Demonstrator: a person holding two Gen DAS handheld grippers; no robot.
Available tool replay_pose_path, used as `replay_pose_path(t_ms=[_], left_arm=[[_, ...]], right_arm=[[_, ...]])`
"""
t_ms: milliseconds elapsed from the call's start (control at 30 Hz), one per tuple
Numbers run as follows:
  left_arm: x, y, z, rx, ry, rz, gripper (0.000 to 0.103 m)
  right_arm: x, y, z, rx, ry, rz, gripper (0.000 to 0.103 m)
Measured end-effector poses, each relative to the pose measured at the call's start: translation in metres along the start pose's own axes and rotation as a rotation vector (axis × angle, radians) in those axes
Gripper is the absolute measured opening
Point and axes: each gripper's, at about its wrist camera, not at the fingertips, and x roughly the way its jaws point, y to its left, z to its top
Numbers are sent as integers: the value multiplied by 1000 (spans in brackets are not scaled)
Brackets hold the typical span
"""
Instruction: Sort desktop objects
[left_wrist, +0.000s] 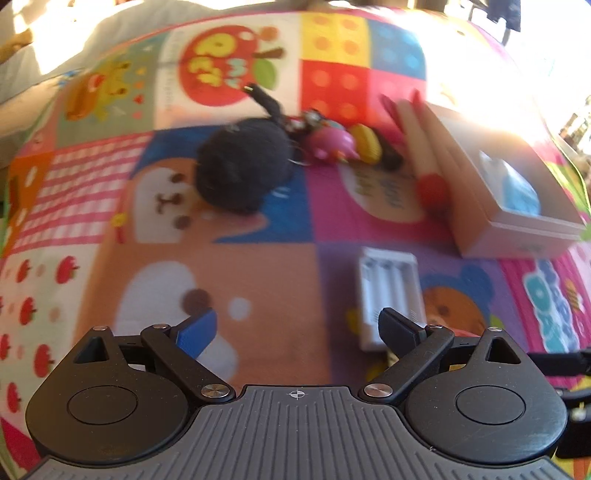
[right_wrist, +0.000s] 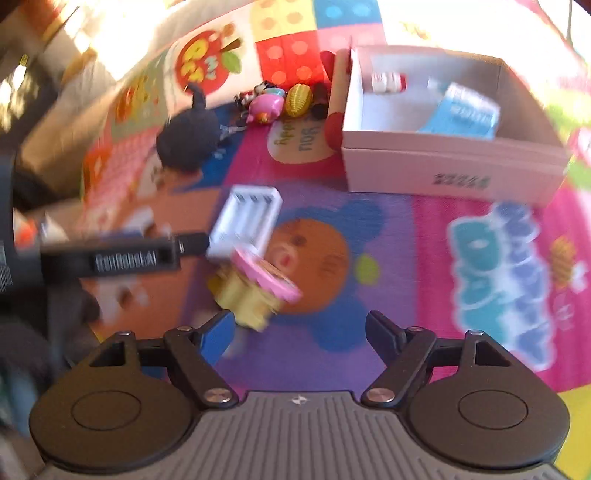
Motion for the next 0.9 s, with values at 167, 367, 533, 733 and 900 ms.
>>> replay_pose_path(t_ms=[167,367,533,733,900], left_arm=[[-4,18,3,-64,-13,11,98],[-5,23,1,-93,-7,-4,98],[7,-12,5,10,16,-88,98],[35,-72,3,217,-1,-9,82],[35,-82,-2,222,8,5,56]], right_arm=[[31,4,16,151,59,69,79],[45,9,27,150,82,74,55],[26,15,19,-4,17,-49,55],[-12,4,-14,-251,-113,-313,55],[-32,-21,-28,-252,-94,-332,55]])
